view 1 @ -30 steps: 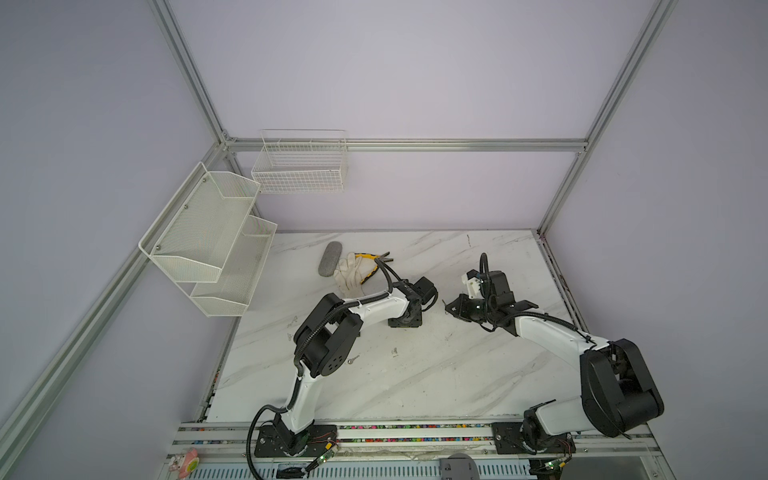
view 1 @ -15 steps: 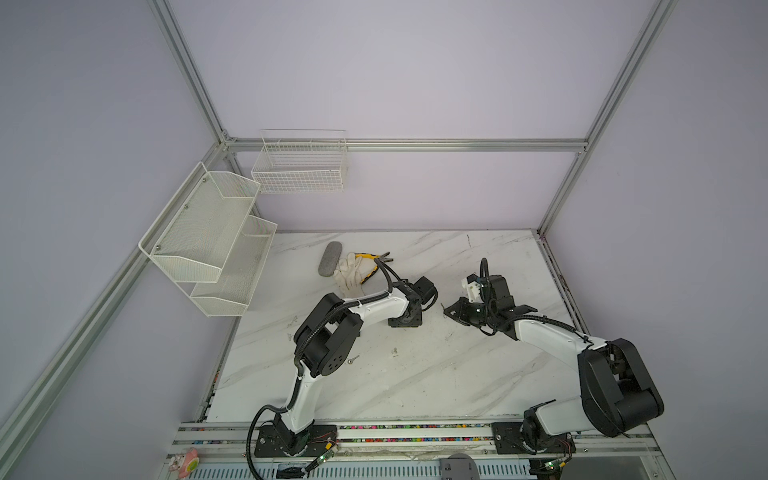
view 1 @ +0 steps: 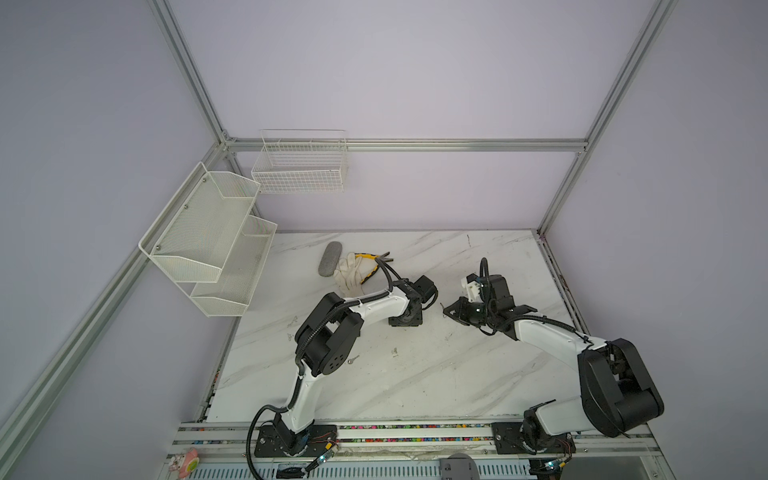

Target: Unlock with the key

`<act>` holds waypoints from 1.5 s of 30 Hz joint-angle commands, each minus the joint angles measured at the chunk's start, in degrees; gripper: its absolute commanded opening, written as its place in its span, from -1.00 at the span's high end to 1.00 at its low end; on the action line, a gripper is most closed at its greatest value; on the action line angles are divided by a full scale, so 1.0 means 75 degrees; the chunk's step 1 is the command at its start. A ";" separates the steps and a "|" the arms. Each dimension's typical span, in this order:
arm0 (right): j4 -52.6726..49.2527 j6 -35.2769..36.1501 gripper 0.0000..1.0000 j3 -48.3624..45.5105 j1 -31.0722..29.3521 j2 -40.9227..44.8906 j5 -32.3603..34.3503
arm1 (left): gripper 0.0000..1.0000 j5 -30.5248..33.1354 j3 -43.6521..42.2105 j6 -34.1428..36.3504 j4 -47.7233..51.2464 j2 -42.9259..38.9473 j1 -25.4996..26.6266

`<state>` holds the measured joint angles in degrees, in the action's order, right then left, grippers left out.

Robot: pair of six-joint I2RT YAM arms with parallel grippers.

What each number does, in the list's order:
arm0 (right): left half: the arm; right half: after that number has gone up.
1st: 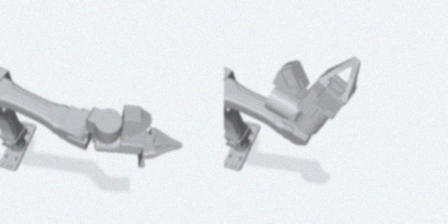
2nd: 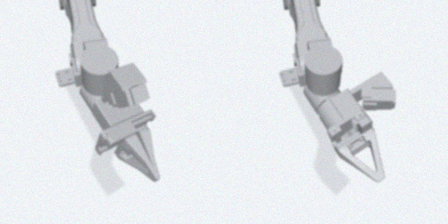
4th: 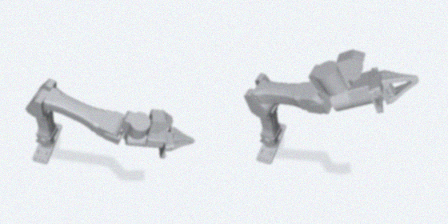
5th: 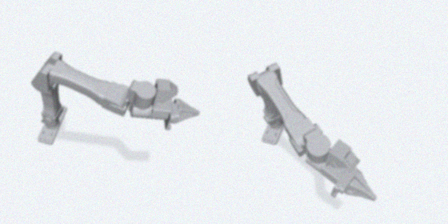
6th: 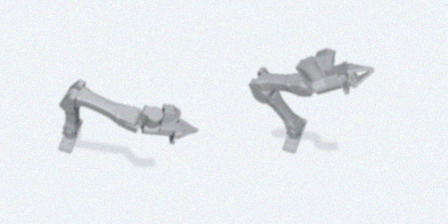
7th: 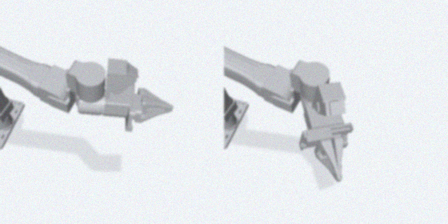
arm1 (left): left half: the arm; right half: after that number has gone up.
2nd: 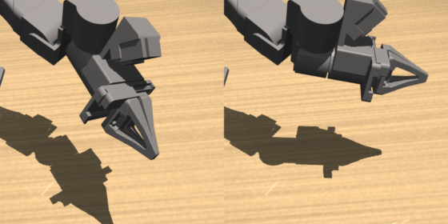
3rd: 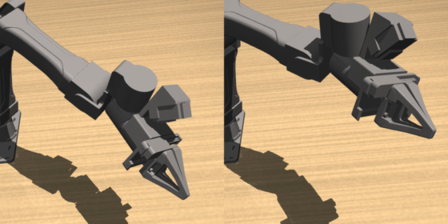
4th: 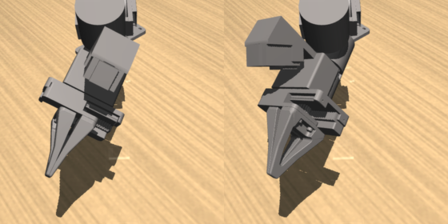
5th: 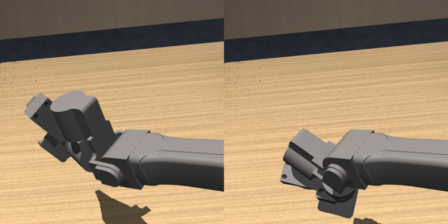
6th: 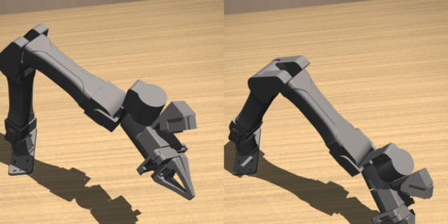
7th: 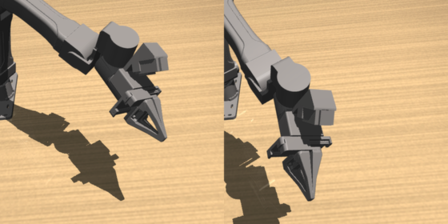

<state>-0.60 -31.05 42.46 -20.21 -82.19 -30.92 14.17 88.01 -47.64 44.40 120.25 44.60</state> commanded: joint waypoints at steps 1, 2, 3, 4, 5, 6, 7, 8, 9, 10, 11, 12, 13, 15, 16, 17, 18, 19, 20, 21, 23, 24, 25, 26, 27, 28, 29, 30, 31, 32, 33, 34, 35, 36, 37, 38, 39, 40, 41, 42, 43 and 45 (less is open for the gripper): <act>0.0157 -0.0032 1.00 -0.0046 -0.0035 0.0046 -0.0038 | 0.13 -0.0306 0.0196 0.0094 -0.0101 0.0373 -0.0099; 0.0142 -0.0032 1.00 -0.0048 -0.0027 0.0043 -0.0026 | 0.14 -0.0357 0.0162 0.0094 -0.0159 0.0373 -0.0110; 0.0152 -0.0033 1.00 -0.0039 -0.0028 0.0049 -0.0019 | 0.14 -0.0404 0.0141 0.0104 -0.0209 0.0374 -0.0122; 0.0151 -0.0032 1.00 -0.0037 -0.0033 0.0039 -0.0026 | 0.15 -0.0434 0.0137 0.0102 -0.0225 0.0384 -0.0130; 0.0151 -0.0032 1.00 -0.0030 -0.0029 0.0039 -0.0019 | 0.16 -0.0446 0.0143 0.0100 -0.0229 0.0401 -0.0124; 0.0142 -0.0032 1.00 -0.0025 -0.0029 0.0039 -0.0026 | 0.17 -0.0427 0.0126 0.0084 -0.0243 0.0398 -0.0123; 0.0151 -0.0032 1.00 -0.0027 -0.0034 0.0037 -0.0022 | 0.17 -0.0422 0.0105 0.0073 -0.0258 0.0386 -0.0133; 0.0165 -0.0032 1.00 -0.0036 -0.0034 0.0037 -0.0007 | 0.17 -0.0427 0.0091 0.0070 -0.0288 0.0397 -0.0124; 0.0182 -0.0043 1.00 -0.0038 -0.0030 0.0037 -0.0014 | 0.18 -0.0449 0.0083 0.0091 -0.0317 0.0406 -0.0129; 0.0207 -0.0054 1.00 -0.0062 -0.0036 0.0026 -0.0021 | 0.18 -0.0464 0.0099 0.0114 -0.0337 0.0420 -0.0130; 0.0221 -0.0067 1.00 -0.0065 -0.0036 0.0005 -0.0037 | 0.18 -0.0451 0.0113 0.0126 -0.0342 0.0445 -0.0139; 0.0230 -0.0060 1.00 -0.0051 -0.0036 -0.0009 -0.0038 | 0.19 -0.0461 0.0134 0.0129 -0.0353 0.0475 -0.0134; 0.0223 -0.0056 1.00 -0.0048 -0.0036 -0.0004 -0.0038 | 0.19 -0.0478 0.0147 0.0149 -0.0353 0.0499 -0.0134; 0.0207 -0.0047 1.00 -0.0047 -0.0036 0.0002 -0.0038 | 0.20 -0.0508 0.0140 0.0152 -0.0363 0.0525 -0.0146; 0.0201 -0.0044 1.00 -0.0043 -0.0038 0.0013 -0.0038 | 0.21 -0.0513 0.0128 0.0152 -0.0363 0.0524 -0.0146; 0.0203 -0.0044 1.00 -0.0047 -0.0033 0.0025 -0.0032 | 0.22 -0.0511 0.0108 0.0149 -0.0354 0.0525 -0.0146; 0.0204 -0.0044 1.00 -0.0047 -0.0042 0.0024 -0.0026 | 0.22 -0.0514 0.0102 0.0152 -0.0365 0.0526 -0.0146; 0.0204 -0.0044 1.00 -0.0043 -0.0036 0.0019 -0.0038 | 0.24 -0.0512 0.0095 0.0164 -0.0366 0.0526 -0.0146; 0.0213 -0.0044 1.00 -0.0036 -0.0029 0.0014 -0.0038 | 0.25 -0.0512 0.0093 0.0175 -0.0372 0.0526 -0.0147; 0.0204 -0.0044 1.00 -0.0019 -0.0033 0.0002 -0.0054 | 0.25 -0.0508 0.0077 0.0167 -0.0366 0.0515 -0.0147; 0.0199 -0.0038 1.00 0.0000 -0.0036 -0.0010 -0.0065 | 0.27 -0.0529 0.0078 0.0164 -0.0380 0.0510 -0.0154; 0.0213 -0.0032 1.00 0.0011 -0.0030 -0.0021 -0.0070 | 0.29 -0.0527 0.0076 0.0170 -0.0387 0.0501 -0.0156; 0.0209 -0.0032 1.00 0.0023 -0.0036 -0.0025 -0.0073 | 0.31 -0.0519 0.0070 0.0169 -0.0388 0.0471 -0.0161; 0.0210 -0.0021 1.00 0.0023 -0.0047 -0.0031 -0.0084 | 0.33 -0.0499 0.0067 0.0176 -0.0377 0.0430 -0.0175; 0.0203 -0.0010 1.00 0.0034 -0.0044 -0.0033 -0.0108 | 0.35 -0.0468 0.0046 0.0165 -0.0383 0.0380 -0.0171; 0.0192 0.0012 1.00 0.0034 -0.0048 -0.0044 -0.0118 | 0.38 -0.0448 0.0032 0.0147 -0.0383 0.0326 -0.0172; 0.0167 0.0026 1.00 0.0046 -0.0041 -0.0055 -0.0110 | 0.42 -0.0439 0.0020 0.0141 -0.0385 0.0257 -0.0170; 0.0142 0.0038 1.00 0.0051 -0.0048 -0.0057 -0.0108 | 0.46 -0.0437 0.0020 0.0141 -0.0389 0.0184 -0.0181; 0.0142 0.0044 1.00 0.0058 -0.0050 -0.0056 -0.0119 | 0.48 -0.0427 0.0009 0.0113 -0.0384 0.0104 -0.0188; 0.0134 0.0044 1.00 0.0058 -0.0076 -0.0045 -0.0123 | 0.51 -0.0416 -0.0007 0.0063 -0.0395 -0.0014 -0.0193; 0.0122 0.0044 1.00 0.0061 -0.0103 -0.0034 -0.0100 | 0.54 -0.0394 -0.0038 0.0020 -0.0436 -0.0140 -0.0193; 0.0113 0.0038 1.00 0.0035 -0.0143 -0.0023 -0.0074 | 0.58 -0.0380 -0.0099 -0.0020 -0.0481 -0.0272 -0.0209; 0.0117 0.0019 1.00 0.0037 -0.0178 -0.0027 -0.0064 | 0.62 -0.0366 -0.0146 -0.0069 -0.0515 -0.0391 -0.0216; 0.0141 -0.0024 1.00 0.0021 -0.0212 -0.0022 -0.0054 | 0.66 -0.0335 -0.0188 -0.0123 -0.0547 -0.0530 -0.0227; 0.0198 -0.0079 1.00 -0.0013 -0.0260 0.0000 -0.0039 | 0.69 -0.0311 -0.0240 -0.0179 -0.0566 -0.0637 -0.0239; 0.0303 -0.0161 1.00 -0.0056 -0.0316 0.0023 -0.0019 | 0.72 -0.0297 -0.0314 -0.0257 -0.0585 -0.0773 -0.0279; 0.0451 -0.0271 1.00 -0.0129 -0.0405 0.0070 0.0014 | 0.78 -0.0282 -0.0393 -0.0350 -0.0638 -0.0929 -0.0301; 0.0620 -0.0392 1.00 -0.0205 -0.0496 0.0119 0.0040 | 0.83 -0.0271 -0.0494 -0.0442 -0.0689 -0.1071 -0.0321; 0.0821 -0.0497 1.00 -0.0276 -0.0563 0.0156 0.0042 | 0.88 -0.0251 -0.0609 -0.0579 -0.0774 -0.1252 -0.0342; 0.1062 -0.0672 1.00 -0.0391 -0.0681 0.0228 0.0106 | 0.93 -0.0247 -0.0745 -0.0700 -0.0890 -0.1435 -0.0376; 0.1220 -0.0808 1.00 -0.0464 -0.0795 0.0281 0.0236 | 0.98 -0.0239 -0.0862 -0.0844 -0.0994 -0.1596 -0.0386; 0.1558 -0.1075 1.00 -0.0599 -0.1110 0.0344 0.0539 | 1.00 -0.0338 -0.1144 -0.1197 -0.1265 -0.1966 -0.0457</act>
<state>5.67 -35.40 39.68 -26.17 -81.45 -29.56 11.97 82.56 -51.94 39.31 111.15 42.00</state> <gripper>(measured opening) 0.066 0.313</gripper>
